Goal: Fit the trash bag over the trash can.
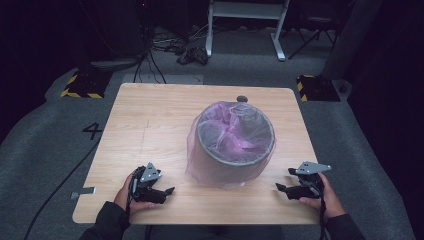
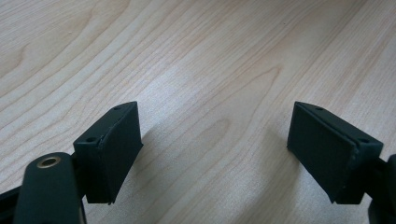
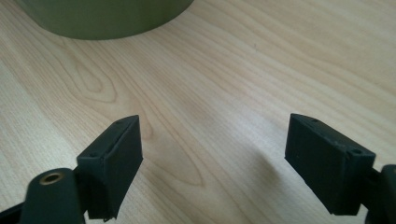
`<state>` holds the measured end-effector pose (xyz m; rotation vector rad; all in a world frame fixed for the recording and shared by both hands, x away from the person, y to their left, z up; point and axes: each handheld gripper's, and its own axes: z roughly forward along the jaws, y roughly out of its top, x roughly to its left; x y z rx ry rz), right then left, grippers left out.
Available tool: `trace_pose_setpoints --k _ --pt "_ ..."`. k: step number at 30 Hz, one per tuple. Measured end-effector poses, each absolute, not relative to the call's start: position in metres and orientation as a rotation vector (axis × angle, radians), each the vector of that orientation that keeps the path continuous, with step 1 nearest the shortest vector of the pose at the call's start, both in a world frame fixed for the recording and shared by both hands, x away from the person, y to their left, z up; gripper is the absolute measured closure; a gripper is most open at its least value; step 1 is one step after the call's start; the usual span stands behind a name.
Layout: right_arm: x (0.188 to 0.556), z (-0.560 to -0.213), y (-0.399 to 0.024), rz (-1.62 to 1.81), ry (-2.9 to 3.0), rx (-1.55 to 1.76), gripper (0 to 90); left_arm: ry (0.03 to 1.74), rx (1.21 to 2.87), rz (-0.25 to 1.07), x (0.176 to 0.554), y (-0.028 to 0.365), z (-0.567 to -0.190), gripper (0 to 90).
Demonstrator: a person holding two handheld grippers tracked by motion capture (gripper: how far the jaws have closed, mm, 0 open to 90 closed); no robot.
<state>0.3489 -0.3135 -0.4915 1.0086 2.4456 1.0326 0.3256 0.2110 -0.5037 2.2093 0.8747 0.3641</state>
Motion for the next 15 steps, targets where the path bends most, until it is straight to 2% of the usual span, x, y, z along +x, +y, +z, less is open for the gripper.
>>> trace_pose_setpoints --k 4,15 --pt "0.3469 -0.5023 -0.3137 1.047 2.413 1.020 17.3 0.875 2.208 0.362 0.3258 0.2109 -0.5038 17.4" --pt "0.3470 -0.5035 -0.3125 1.035 2.390 1.051 12.2 0.870 2.209 0.354 0.3268 0.2104 -0.5040 16.7"
